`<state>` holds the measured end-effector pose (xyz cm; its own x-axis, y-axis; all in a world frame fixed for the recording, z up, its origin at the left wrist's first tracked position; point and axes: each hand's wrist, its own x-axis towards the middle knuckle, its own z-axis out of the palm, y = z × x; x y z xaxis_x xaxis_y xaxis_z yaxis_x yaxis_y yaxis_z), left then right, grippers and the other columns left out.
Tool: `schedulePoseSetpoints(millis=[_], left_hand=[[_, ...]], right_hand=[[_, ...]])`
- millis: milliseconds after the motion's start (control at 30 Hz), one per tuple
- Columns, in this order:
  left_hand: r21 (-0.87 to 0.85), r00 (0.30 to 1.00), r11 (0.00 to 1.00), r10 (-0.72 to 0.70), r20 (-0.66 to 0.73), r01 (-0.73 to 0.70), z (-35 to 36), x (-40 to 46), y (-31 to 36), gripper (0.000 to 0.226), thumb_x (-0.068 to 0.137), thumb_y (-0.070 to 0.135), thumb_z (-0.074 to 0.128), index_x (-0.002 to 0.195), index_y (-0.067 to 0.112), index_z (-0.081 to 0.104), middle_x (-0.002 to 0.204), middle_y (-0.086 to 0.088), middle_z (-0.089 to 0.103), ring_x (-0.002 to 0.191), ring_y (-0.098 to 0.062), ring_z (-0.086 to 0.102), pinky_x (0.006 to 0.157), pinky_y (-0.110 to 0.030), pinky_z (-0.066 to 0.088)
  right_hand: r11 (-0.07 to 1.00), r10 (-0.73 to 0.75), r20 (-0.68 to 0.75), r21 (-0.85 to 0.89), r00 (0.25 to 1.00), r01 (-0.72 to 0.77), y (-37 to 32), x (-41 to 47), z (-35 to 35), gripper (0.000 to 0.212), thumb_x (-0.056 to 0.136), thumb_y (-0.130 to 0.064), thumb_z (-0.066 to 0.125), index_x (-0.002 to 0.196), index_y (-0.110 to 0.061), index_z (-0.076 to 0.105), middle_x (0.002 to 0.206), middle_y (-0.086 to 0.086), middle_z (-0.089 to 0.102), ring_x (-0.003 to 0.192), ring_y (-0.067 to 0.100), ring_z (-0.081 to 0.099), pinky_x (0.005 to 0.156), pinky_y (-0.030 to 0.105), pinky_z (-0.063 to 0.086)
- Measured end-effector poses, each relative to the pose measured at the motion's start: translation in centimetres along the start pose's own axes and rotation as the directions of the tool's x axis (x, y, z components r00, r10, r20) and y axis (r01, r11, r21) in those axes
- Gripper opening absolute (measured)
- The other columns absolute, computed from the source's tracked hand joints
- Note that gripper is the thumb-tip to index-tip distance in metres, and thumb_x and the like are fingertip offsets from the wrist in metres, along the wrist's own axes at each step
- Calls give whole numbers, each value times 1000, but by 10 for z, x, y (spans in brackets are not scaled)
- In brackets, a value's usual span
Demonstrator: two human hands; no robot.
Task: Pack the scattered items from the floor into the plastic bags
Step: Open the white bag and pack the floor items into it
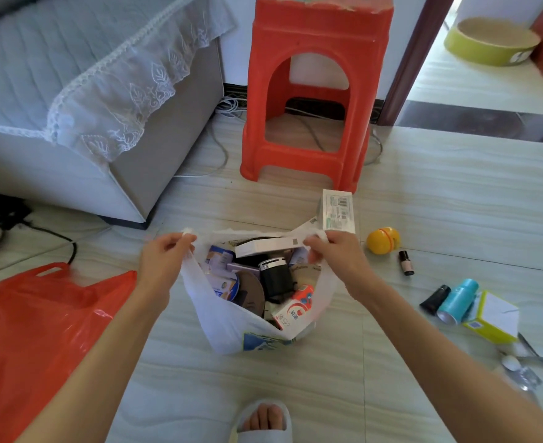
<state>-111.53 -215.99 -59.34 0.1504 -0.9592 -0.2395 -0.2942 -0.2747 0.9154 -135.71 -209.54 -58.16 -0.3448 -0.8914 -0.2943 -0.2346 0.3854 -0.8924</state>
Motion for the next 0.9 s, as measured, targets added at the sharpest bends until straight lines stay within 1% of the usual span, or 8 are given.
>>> schedulePoseSetpoints(millis=[67, 167, 300, 467, 600, 733, 833, 900], left_hand=[[-39, 997, 997, 71, -8, -72, 1, 5, 12, 15, 89, 13, 56, 78, 15, 64, 71, 0, 58, 70, -13, 52, 76, -26, 42], [-33, 977, 979, 200, -75, -203, 6, 9, 32, 12, 91, 10, 52, 86, 10, 64, 68, 1, 55, 64, -7, 48, 61, -11, 39], [-62, 961, 968, 232, -151, -243, 3, 20, 44, 13, 92, 11, 50, 93, 9, 63, 68, 3, 54, 63, -5, 48, 65, -20, 40], [19, 982, 984, 180, -48, -180, 5, 9, 39, 15, 91, 9, 49, 86, 10, 64, 67, 0, 54, 63, -7, 48, 64, -16, 40], [58, 997, 997, 40, 64, -43, 1, -22, 10, 18, 92, 15, 52, 80, 13, 64, 66, -5, 54, 62, -16, 48, 66, -28, 40], [115, 997, 993, 13, 82, -22, 0, -46, -4, 19, 92, 18, 53, 87, 2, 61, 71, -12, 53, 59, -18, 47, 57, -24, 35], [192, 997, 980, 40, 72, -53, -2, -46, 4, 23, 92, 21, 53, 109, 8, 61, 93, -11, 61, 83, -21, 55, 71, -27, 40], [225, 996, 972, 60, 65, -73, -4, -46, 12, 29, 92, 20, 52, 118, 9, 57, 103, -8, 61, 94, -21, 55, 83, -30, 41]], right_hand=[[988, -47, 6, 149, 999, 45, -14, 3, -1, 23, 89, -12, 55, 67, -11, 59, 58, -1, 54, 51, 3, 51, 54, 12, 41], [970, -107, 12, 220, 994, 102, -25, 5, 0, 12, 93, -12, 51, 84, -13, 59, 68, -2, 54, 60, 7, 49, 55, 8, 41], [959, -167, 35, 238, 985, 155, -28, 9, 2, 14, 94, -13, 48, 87, -17, 59, 74, -5, 56, 64, 6, 51, 61, 12, 42], [977, -212, 63, 26, 975, 211, -29, 8, 2, 22, 94, -17, 47, 78, -13, 62, 62, -2, 53, 57, 9, 49, 56, 12, 41], [998, -38, 9, 49, 999, 38, -27, 11, 1, 20, 93, -18, 48, 84, -9, 64, 61, -1, 53, 55, 9, 48, 46, 8, 38], [998, 36, 43, -61, 998, -33, -22, 2, 2, 24, 91, -19, 51, 87, 0, 66, 63, 0, 60, 58, 8, 53, 56, 18, 39], [987, 55, 113, -158, 992, -37, -21, -9, -5, 23, 91, -23, 53, 76, -7, 62, 72, 1, 66, 65, 9, 55, 59, 21, 40], [974, 54, 81, -226, 995, -34, -21, -14, -14, 27, 89, -23, 55, 71, -4, 63, 84, 13, 70, 69, 15, 56, 62, 25, 40]])
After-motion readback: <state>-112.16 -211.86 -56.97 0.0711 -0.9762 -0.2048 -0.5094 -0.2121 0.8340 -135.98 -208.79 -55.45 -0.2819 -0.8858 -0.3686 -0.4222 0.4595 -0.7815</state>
